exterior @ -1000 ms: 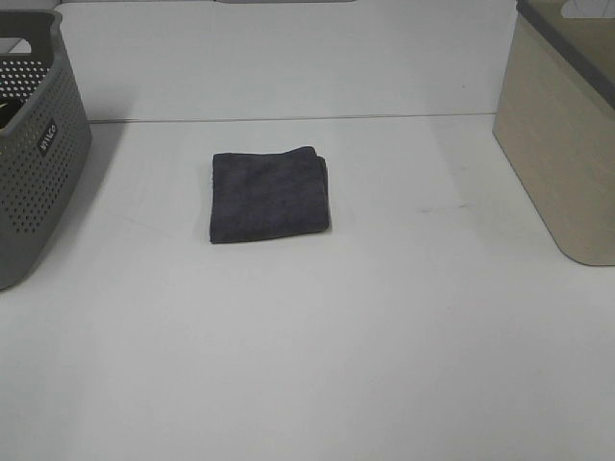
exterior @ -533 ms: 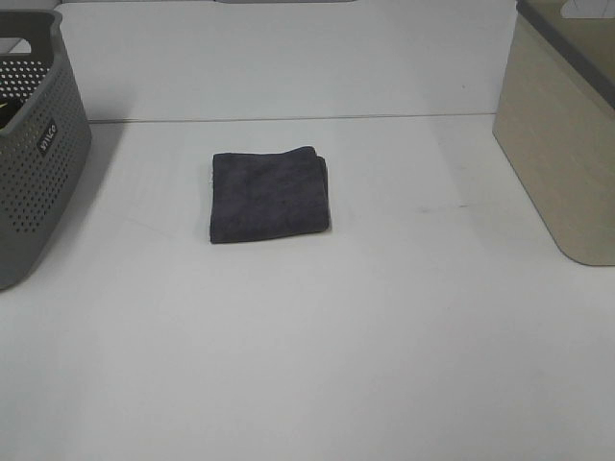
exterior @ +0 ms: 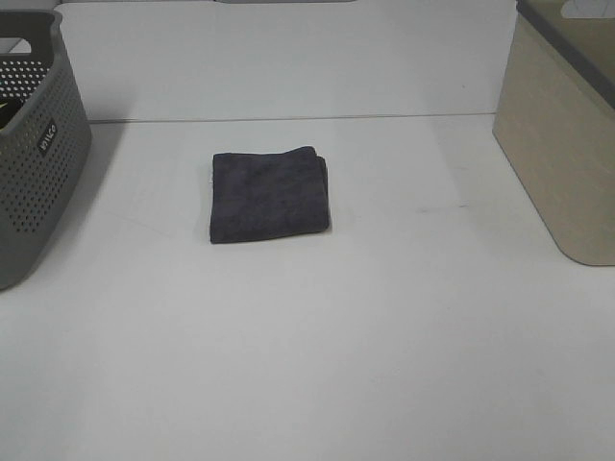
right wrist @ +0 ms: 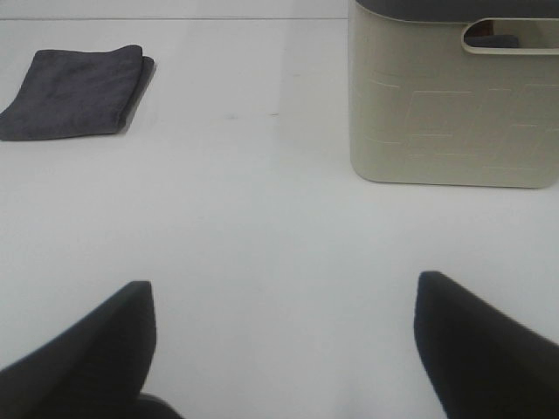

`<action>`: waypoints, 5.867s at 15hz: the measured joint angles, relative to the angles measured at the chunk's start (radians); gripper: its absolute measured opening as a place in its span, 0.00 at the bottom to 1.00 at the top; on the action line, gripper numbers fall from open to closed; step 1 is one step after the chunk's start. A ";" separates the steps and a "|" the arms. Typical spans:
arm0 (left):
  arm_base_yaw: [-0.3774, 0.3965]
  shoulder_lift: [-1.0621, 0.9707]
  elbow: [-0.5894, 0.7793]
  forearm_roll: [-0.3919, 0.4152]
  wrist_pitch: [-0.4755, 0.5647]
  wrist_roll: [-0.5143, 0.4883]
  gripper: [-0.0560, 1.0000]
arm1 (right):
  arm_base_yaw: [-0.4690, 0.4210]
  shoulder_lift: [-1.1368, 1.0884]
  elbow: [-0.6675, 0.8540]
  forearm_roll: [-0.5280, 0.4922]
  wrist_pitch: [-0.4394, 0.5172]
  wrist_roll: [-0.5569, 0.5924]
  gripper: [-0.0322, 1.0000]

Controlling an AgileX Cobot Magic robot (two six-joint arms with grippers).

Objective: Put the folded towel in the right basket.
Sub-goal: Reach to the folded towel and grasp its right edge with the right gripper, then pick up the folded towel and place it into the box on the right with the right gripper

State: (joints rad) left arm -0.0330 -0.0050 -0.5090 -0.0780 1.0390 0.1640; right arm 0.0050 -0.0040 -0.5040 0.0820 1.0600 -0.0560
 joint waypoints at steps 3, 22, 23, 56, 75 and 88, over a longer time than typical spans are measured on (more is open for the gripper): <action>0.000 0.000 0.000 0.000 0.000 0.000 0.99 | 0.000 0.000 0.000 0.000 0.000 0.000 0.76; 0.000 0.000 0.000 0.000 0.000 0.000 0.99 | 0.000 0.000 0.000 0.000 0.000 0.000 0.76; 0.000 0.000 0.000 0.000 0.000 0.000 0.99 | 0.000 0.000 0.000 0.000 0.000 0.000 0.76; 0.000 0.000 0.000 0.000 0.000 0.000 0.99 | 0.286 1.881 -1.093 0.346 -0.098 -0.210 0.75; 0.000 0.000 0.000 0.000 0.000 0.000 0.99 | 0.286 2.645 -1.685 0.664 0.018 -0.244 0.77; 0.000 0.000 0.000 0.000 0.000 0.000 0.99 | 0.286 2.683 -1.849 0.684 0.120 -0.208 0.07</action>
State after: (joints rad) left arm -0.0330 -0.0050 -0.5090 -0.0780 1.0390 0.1640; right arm 0.2910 2.6790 -2.3530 0.7660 1.1800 -0.2640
